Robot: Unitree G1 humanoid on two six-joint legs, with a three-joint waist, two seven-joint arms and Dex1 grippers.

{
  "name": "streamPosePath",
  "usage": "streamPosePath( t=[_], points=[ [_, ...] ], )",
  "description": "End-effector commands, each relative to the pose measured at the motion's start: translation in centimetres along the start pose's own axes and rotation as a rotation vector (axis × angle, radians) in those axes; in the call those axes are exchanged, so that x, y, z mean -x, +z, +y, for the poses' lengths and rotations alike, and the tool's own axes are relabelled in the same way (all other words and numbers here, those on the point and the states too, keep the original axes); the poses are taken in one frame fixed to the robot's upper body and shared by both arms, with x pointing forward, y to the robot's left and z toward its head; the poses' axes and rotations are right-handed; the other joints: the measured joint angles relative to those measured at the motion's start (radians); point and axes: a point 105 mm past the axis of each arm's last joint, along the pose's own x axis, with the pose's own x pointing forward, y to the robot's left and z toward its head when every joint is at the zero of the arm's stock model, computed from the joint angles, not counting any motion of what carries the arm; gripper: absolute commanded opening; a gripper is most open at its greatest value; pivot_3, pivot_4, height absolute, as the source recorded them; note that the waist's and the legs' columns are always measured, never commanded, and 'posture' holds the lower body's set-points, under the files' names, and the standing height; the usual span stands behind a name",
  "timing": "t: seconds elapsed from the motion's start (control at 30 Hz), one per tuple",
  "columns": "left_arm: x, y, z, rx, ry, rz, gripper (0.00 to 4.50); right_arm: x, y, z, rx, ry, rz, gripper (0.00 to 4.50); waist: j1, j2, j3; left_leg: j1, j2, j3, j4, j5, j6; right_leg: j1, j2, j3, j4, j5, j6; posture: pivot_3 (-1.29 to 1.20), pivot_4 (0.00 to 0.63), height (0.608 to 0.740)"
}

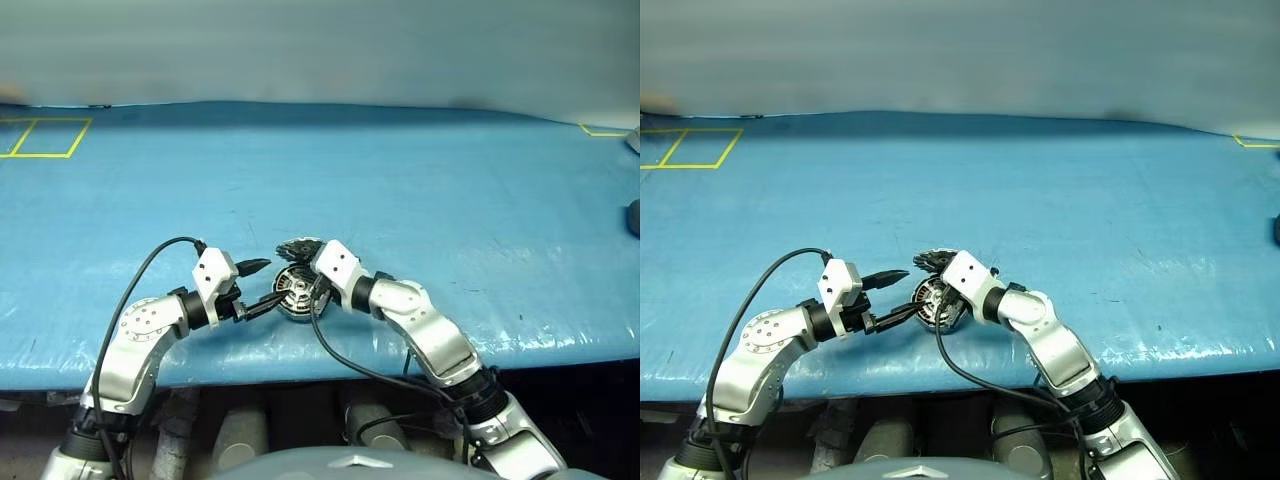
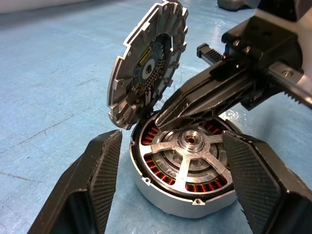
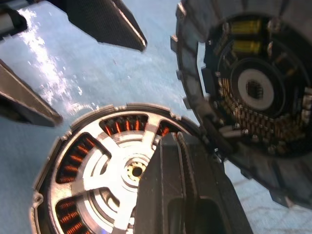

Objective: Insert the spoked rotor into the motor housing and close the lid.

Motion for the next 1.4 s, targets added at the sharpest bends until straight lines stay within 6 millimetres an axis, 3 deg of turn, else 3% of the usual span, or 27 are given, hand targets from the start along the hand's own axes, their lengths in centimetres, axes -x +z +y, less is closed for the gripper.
streamPosePath(
  t=[0.03, 0.17, 0.4, 0.6, 0.73, 0.93, 1.17, 1.4],
  points=[
    [-0.1, 1.2, -0.3, -0.028, -0.013, -0.040, 3.51, 0.0, -1.0, 0.4, 0.099, 0.011, 0.049, 0.07, -0.001, 0.000, 0.000, 0.000, 0.000, 0.000, 0.000, 0.000, 0.000, 0.000, 0.000, 0.000, 0.000, 0.000, 0.000, 0.00, 0.150, 0.740],
    [-0.3, 1.2, -0.3, -0.028, -0.019, -0.042, 3.51, 0.3, -1.4, 0.6, 0.114, 0.018, 0.058, 0.07, -0.001, 0.000, 0.000, 0.001, 0.000, 0.000, 0.000, 0.000, 0.000, 0.001, 0.000, 0.000, 0.000, 0.000, 0.000, 0.00, 0.150, 0.740],
    [-0.4, 1.5, -0.3, -0.029, -0.043, -0.044, 3.51, 0.8, 1.4, -0.2, 0.023, -0.029, -0.088, 0.07, -0.002, 0.000, 0.000, 0.002, 0.000, 0.000, 0.000, 0.000, 0.000, 0.002, 0.000, 0.000, 0.000, -0.001, 0.002, 0.00, 0.150, 0.740],
    [-0.3, 1.6, 0.0, -0.035, -0.039, -0.033, 3.51, 1.3, 3.0, 1.4, -0.037, 0.065, -0.178, 0.07, -0.004, 0.000, 0.000, 0.000, 0.000, 0.000, -0.001, 0.000, 0.000, 0.000, 0.000, 0.000, 0.000, 0.000, 0.001, 0.00, 0.150, 0.740],
    [-0.2, 1.4, 0.0, -0.035, -0.034, -0.027, 3.51, 0.8, 1.8, 2.6, -0.003, 0.116, -0.123, 0.07, -0.005, 0.000, 0.000, 0.001, 0.000, 0.000, -0.001, 0.000, 0.000, 0.000, 0.000, 0.000, 0.000, -0.001, 0.001, 0.00, 0.150, 0.740],
    [-0.1, 1.5, 0.2, -0.031, -0.016, -0.032, 3.51, 0.1, -1.8, 1.2, 0.039, 0.033, 0.029, 0.07, -0.005, 0.000, 0.000, 0.002, 0.000, 0.000, 0.000, 0.000, 0.000, 0.001, 0.000, 0.000, 0.000, -0.001, 0.002, 0.00, 0.150, 0.740],
    [0.9, 1.7, 0.4, 0.016, 0.004, -0.058, 3.51, 1.5, -0.9, 2.9, 0.039, 0.159, -0.014, 0.07, -0.002, 0.000, 0.000, 0.003, 0.000, 0.000, 0.001, 0.000, 0.000, 0.003, 0.000, 0.000, 0.000, -0.004, 0.002, 0.00, 0.150, 0.740],
    [1.5, 1.5, 2.6, 0.016, 0.113, -0.053, 3.51, 3.3, 0.5, 1.9, 0.016, 0.099, -0.071, 0.07, -0.002, -0.001, 0.000, 0.003, 0.000, 0.000, 0.000, 0.000, 0.000, 0.002, 0.000, 0.000, 0.000, -0.003, 0.005, 0.00, 0.150, 0.740]
  ],
)
